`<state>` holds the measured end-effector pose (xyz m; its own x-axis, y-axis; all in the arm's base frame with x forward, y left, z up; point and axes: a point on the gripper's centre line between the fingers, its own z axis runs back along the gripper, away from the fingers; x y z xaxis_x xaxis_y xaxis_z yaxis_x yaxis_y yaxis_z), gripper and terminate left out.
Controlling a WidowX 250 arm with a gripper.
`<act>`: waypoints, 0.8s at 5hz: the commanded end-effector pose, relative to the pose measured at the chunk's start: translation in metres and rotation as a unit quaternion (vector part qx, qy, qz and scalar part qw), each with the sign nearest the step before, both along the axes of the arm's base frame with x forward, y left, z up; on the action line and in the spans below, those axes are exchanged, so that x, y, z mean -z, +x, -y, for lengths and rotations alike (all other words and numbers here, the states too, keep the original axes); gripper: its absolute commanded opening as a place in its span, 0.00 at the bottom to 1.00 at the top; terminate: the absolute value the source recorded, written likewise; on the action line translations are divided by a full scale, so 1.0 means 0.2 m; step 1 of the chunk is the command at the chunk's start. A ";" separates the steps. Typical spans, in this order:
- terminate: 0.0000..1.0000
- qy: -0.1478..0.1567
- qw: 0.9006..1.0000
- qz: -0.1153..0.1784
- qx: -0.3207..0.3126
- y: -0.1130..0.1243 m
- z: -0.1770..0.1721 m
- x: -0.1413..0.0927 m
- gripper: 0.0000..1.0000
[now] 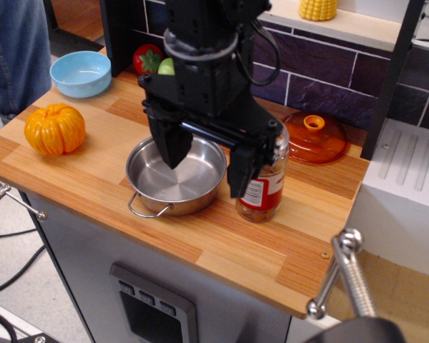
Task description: Pour almonds in pot
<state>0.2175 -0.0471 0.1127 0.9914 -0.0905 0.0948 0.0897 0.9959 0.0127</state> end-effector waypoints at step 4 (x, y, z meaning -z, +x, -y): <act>0.00 0.219 0.831 -0.198 0.472 0.33 0.44 0.07 1.00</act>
<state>0.2870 -0.1316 0.0800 0.3607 -0.7461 -0.5597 0.9212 0.3788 0.0887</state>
